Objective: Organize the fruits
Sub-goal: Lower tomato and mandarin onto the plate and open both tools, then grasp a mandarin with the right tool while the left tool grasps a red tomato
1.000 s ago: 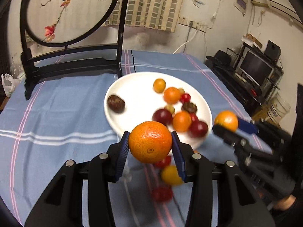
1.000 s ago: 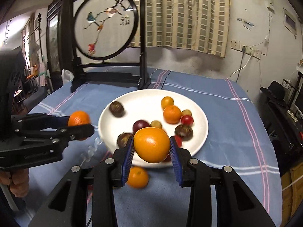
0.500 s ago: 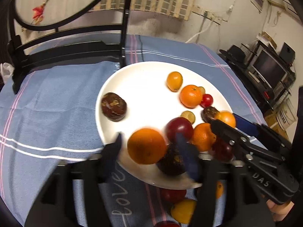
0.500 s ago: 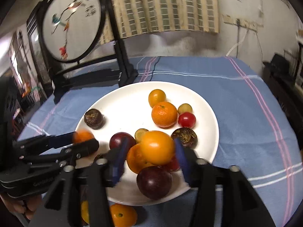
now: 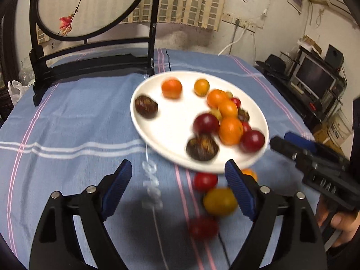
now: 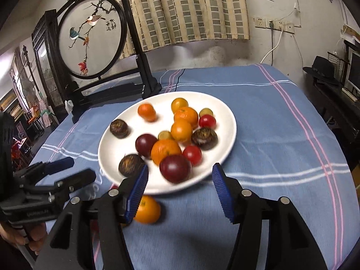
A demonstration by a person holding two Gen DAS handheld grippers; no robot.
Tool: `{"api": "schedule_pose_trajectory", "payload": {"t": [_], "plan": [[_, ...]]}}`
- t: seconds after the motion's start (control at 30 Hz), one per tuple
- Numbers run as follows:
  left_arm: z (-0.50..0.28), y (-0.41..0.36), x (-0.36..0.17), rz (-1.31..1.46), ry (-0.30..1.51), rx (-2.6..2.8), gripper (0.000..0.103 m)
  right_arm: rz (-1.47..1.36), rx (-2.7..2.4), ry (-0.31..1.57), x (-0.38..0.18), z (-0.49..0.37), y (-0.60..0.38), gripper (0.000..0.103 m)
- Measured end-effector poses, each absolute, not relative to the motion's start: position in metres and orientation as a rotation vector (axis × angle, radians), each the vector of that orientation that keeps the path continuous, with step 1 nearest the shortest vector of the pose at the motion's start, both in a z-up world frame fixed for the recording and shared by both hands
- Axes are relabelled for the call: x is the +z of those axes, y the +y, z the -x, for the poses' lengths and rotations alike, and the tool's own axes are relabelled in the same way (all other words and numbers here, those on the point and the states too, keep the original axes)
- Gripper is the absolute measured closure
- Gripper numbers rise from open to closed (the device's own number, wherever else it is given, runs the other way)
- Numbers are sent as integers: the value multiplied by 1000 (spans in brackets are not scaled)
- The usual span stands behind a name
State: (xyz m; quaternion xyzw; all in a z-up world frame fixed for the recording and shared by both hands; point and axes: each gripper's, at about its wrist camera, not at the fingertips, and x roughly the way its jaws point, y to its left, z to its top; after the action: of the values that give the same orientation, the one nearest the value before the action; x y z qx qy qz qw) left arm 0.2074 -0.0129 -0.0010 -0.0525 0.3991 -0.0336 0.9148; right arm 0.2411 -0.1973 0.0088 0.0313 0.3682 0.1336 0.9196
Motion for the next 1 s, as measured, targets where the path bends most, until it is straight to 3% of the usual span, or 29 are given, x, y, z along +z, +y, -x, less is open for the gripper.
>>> {"api": "schedule_pose_trajectory", "payload": {"t": [0.5,0.57,0.6,0.67,0.7,1.0], "plan": [[-169,-37,-31,41,877,-143,22,-50,282,790,-6,-200,-201,43],[-171,-39,-36,40,883,-153,32,-47,284,785,-5,-199,-200,43],[-173,-40,-40,35,896,-162,40,-47,288,783,-5,-198,-200,43],[-177,-40,-48,37,927,-173,67,-48,297,781,-4,-198,-200,43],[-177,-39,-50,26,919,-165,71,-45,299,780,-5,-197,-200,43],[-165,-21,-25,51,867,-150,71,103,304,805,-12,-192,-176,43]]}}
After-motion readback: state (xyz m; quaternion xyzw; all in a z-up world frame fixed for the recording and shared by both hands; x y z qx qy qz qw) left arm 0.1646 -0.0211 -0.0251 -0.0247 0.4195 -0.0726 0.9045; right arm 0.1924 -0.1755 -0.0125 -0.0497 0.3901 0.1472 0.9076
